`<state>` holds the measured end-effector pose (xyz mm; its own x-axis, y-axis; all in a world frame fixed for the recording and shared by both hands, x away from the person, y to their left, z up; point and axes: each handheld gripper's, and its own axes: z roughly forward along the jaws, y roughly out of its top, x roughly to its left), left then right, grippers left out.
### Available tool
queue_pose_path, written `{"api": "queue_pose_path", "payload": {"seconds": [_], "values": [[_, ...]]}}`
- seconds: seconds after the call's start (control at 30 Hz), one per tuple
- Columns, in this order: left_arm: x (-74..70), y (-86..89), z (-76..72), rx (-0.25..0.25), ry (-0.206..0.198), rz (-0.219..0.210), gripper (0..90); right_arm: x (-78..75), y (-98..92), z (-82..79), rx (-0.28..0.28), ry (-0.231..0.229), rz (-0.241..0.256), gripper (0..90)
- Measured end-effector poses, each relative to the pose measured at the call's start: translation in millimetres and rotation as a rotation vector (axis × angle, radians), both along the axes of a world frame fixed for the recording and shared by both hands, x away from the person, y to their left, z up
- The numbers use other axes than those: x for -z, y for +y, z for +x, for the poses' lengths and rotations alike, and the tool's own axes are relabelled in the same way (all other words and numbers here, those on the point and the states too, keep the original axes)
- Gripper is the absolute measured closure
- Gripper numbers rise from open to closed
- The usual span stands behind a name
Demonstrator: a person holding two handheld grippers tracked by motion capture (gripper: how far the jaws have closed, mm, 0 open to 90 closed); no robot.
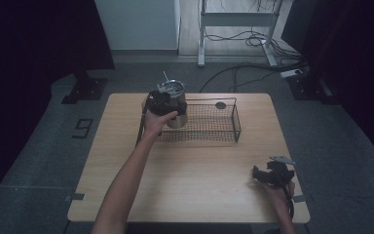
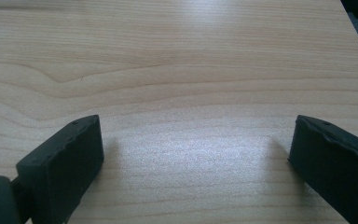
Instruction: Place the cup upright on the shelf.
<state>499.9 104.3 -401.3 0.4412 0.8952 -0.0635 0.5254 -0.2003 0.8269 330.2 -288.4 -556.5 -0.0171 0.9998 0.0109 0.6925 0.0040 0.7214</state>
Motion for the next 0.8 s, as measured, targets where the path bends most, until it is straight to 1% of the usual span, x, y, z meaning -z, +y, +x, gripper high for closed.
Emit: {"api": "queue_pose_path", "payload": {"seconds": [0.07,0.23,0.3,0.5,0.67,0.8], "values": [[3.0,-0.6,2.9,-0.007,0.004,0.001,4.1,0.0,0.1,0.0,0.001,0.000,0.001,2.7],[12.2,-2.4,10.9,-0.030,0.010,0.018,4.1,0.0,0.0,0.0,0.000,0.000,0.000,2.7],[16.8,-3.3,14.3,-0.038,0.017,0.020,4.1,0.0,0.1,0.0,0.001,0.000,0.001,2.7],[32.7,-6.7,22.4,-0.060,0.047,0.046,4.1,0.0,0.1,0.0,0.001,0.000,0.001,2.7],[47.4,-9.0,24.6,-0.068,0.070,0.070,4.1,0.0,0.1,0.0,0.000,0.000,0.001,2.7],[55.9,-9.8,24.8,-0.071,0.073,0.080,4.0,0.1,0.0,0.0,0.000,0.000,0.000,2.7]]}}
